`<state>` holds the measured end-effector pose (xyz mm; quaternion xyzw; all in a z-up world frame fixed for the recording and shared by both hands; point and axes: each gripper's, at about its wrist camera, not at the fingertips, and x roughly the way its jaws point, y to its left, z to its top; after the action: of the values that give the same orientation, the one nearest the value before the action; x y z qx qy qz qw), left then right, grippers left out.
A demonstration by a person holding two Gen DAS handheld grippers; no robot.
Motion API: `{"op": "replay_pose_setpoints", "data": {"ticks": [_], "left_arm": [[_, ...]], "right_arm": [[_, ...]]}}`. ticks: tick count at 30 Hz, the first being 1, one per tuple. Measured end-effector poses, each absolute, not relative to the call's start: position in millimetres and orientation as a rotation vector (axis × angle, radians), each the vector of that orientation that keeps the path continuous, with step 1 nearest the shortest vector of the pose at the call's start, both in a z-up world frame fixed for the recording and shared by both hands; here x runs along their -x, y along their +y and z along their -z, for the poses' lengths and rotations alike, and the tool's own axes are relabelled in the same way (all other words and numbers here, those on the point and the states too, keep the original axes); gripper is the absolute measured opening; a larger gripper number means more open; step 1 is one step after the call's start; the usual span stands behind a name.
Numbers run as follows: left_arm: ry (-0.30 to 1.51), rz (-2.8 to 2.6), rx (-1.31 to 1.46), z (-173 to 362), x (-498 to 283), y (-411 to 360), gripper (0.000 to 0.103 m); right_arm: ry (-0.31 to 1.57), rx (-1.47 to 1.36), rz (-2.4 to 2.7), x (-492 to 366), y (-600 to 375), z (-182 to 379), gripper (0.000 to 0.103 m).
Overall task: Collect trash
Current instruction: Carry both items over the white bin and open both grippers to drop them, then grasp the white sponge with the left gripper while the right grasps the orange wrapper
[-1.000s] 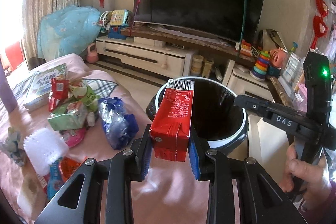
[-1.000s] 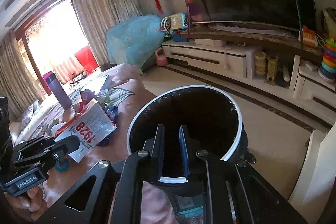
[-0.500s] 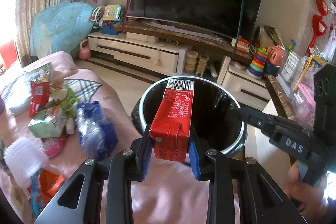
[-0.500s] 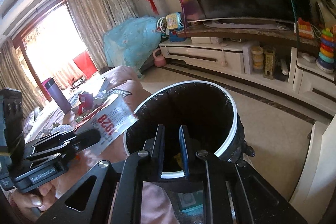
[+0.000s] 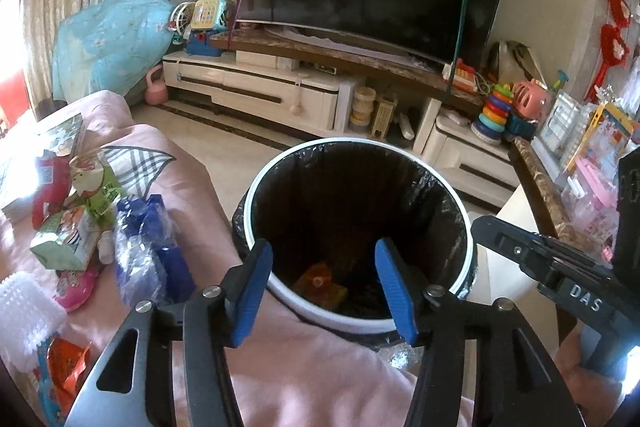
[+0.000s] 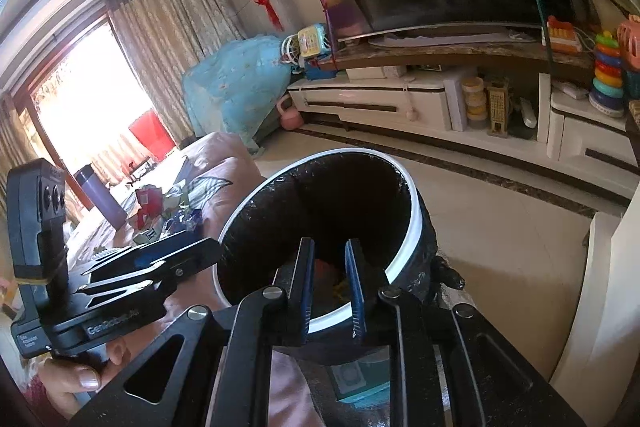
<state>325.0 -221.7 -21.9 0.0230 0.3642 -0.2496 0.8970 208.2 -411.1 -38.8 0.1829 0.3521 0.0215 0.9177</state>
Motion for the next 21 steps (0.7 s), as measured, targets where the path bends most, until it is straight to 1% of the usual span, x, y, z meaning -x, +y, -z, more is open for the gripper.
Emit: {"op": "replay_pose_setpoints", "data": {"ticks": [2, 5, 6, 8, 10, 14, 16, 20, 21], "left_arm": [[0.746, 0.507, -0.042, 21, -317, -213, 0.06], [0.739, 0.496, -0.027, 20, -302, -197, 0.061], [0.739, 0.491, -0.019, 20, -296, -190, 0.062], [0.739, 0.48, -0.003, 19, -284, -178, 0.063], [0.738, 0.468, 0.008, 18, -272, -164, 0.063], [0.736, 0.434, 0.025, 19, -248, -136, 0.064], [0.737, 0.418, 0.036, 18, -237, -122, 0.064], [0.739, 0.375, 0.064, 15, -212, -93, 0.064], [0.737, 0.363, 0.07, 15, -204, -85, 0.064]], "right_arm": [[0.724, -0.385, -0.048, -207, -410, 39, 0.018], [0.723, -0.383, -0.064, -204, -402, 36, 0.019], [0.723, -0.383, -0.07, -203, -400, 35, 0.02], [0.721, -0.385, -0.087, -201, -392, 33, 0.032], [0.716, -0.389, -0.107, -199, -386, 32, 0.057], [0.717, -0.389, -0.159, -195, -366, 30, 0.07], [0.72, -0.388, -0.182, -193, -355, 29, 0.082], [0.729, -0.383, -0.221, -190, -332, 30, 0.087], [0.732, -0.381, -0.231, -189, -326, 29, 0.09]]}}
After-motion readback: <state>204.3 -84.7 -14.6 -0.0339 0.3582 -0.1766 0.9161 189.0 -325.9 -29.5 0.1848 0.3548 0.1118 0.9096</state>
